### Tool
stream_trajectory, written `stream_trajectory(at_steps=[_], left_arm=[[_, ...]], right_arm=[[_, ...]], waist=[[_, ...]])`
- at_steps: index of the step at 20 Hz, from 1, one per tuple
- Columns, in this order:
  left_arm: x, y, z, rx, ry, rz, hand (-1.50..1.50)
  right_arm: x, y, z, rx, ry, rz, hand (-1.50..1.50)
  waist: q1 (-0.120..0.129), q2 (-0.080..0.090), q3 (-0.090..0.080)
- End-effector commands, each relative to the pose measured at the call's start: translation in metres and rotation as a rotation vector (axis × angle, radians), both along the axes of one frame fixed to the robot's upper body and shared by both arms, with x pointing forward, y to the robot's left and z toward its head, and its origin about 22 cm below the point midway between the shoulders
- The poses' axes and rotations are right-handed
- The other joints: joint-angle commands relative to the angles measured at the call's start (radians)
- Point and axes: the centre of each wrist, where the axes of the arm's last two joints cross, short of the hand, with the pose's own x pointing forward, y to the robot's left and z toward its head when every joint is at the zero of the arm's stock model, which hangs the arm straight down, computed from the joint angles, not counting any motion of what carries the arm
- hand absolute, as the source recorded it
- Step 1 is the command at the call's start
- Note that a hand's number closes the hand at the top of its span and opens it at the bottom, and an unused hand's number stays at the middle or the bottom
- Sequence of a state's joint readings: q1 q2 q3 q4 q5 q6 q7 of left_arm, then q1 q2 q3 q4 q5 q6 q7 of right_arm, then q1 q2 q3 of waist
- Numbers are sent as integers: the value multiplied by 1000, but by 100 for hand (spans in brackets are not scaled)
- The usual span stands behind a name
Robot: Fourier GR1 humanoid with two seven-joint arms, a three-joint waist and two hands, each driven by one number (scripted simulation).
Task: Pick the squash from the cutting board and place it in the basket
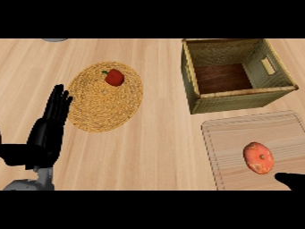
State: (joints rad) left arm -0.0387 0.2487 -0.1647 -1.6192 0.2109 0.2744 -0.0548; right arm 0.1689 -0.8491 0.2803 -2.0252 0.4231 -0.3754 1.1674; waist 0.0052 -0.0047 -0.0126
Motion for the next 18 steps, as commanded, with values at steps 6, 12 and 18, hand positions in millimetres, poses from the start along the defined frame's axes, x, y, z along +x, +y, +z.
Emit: stream_trajectory(at_steps=[6, 12, 18], left_arm=[[1, -3, 10, 1, -5, 0, 0], [11, -13, 18, 1, -3, 0, 0], [1, -20, 8, -8, -8, -10, 0]], right_arm=[[-5, 15, 22, -8, 161, -165, -150], [-6, 34, 10, 4, 140, -150, -150], [12, 53, -7, -2, 126, -158, -150]], waist=[[-5, 3, 7], [-4, 6, 9], [7, 7, 11]])
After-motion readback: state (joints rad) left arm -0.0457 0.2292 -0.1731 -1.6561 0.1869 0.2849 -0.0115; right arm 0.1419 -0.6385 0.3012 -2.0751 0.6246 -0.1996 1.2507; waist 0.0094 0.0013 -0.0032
